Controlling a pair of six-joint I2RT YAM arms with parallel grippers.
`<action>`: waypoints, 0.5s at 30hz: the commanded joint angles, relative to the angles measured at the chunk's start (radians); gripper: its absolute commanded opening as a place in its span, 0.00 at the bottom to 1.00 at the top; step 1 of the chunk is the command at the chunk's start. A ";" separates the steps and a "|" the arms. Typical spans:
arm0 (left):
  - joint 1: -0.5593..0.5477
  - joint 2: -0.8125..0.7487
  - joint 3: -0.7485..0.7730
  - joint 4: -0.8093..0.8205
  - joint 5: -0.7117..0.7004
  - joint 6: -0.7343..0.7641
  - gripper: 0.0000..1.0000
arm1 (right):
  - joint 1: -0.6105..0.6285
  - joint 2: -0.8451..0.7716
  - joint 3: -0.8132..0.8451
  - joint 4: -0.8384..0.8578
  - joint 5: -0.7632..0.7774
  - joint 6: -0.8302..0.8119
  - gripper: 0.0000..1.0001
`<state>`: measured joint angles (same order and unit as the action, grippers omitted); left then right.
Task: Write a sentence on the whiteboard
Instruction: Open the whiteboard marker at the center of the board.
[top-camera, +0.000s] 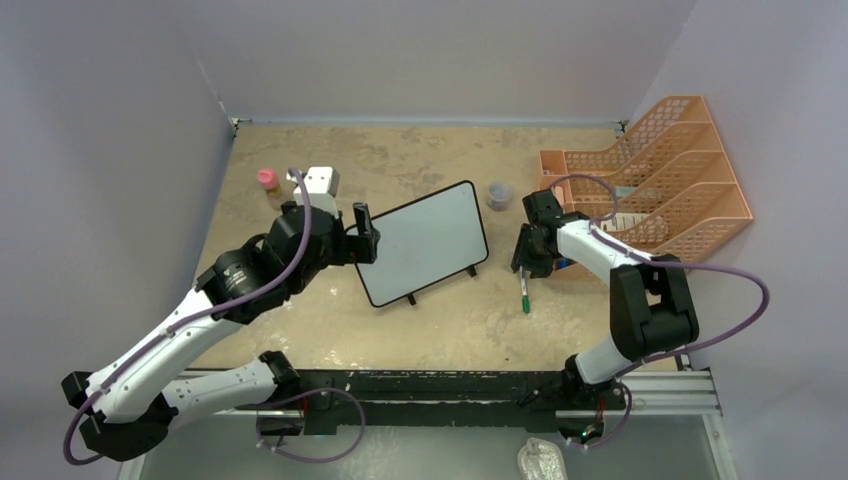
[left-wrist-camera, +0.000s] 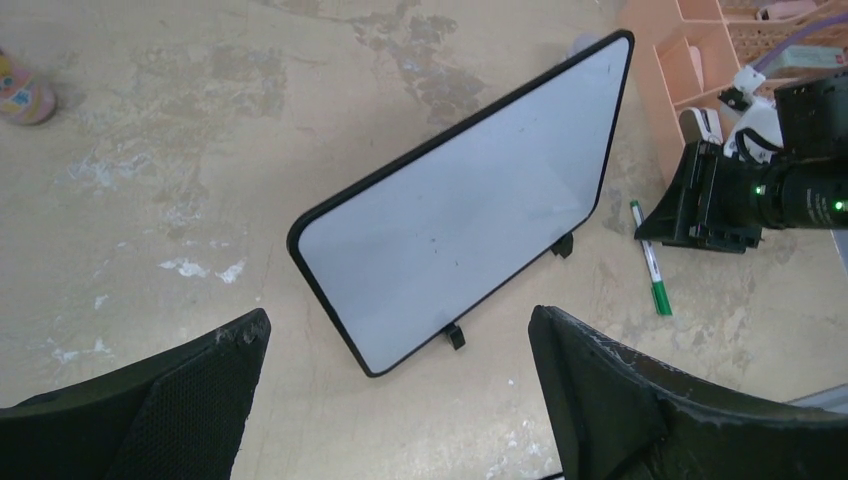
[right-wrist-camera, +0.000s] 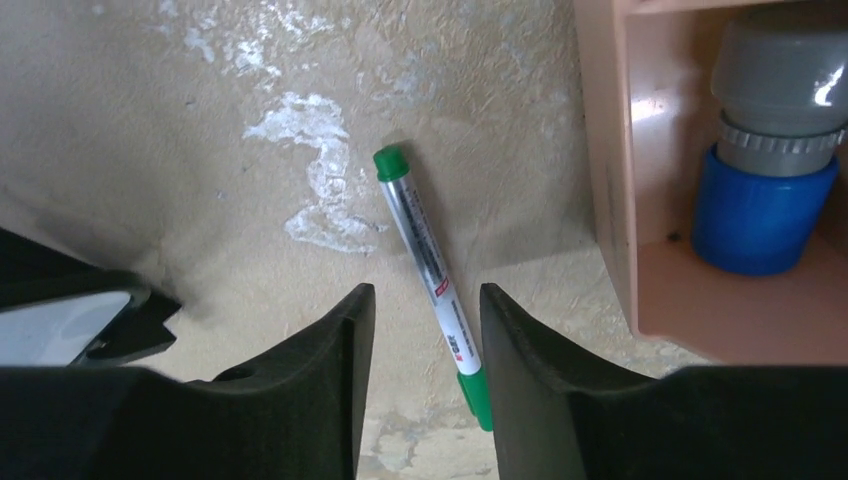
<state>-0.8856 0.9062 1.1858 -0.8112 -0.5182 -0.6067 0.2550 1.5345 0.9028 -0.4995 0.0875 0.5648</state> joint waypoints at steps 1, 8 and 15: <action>0.103 0.044 0.069 0.073 0.112 0.061 1.00 | -0.002 0.026 -0.008 0.032 0.063 -0.015 0.43; 0.302 0.097 0.117 0.098 0.339 0.109 1.00 | 0.002 0.061 -0.016 0.037 0.071 -0.024 0.35; 0.343 0.119 0.126 0.101 0.392 0.136 1.00 | 0.034 0.099 -0.006 0.039 0.056 -0.040 0.28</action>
<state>-0.5549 1.0283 1.2732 -0.7589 -0.1909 -0.5194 0.2665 1.5936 0.8921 -0.4644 0.1402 0.5373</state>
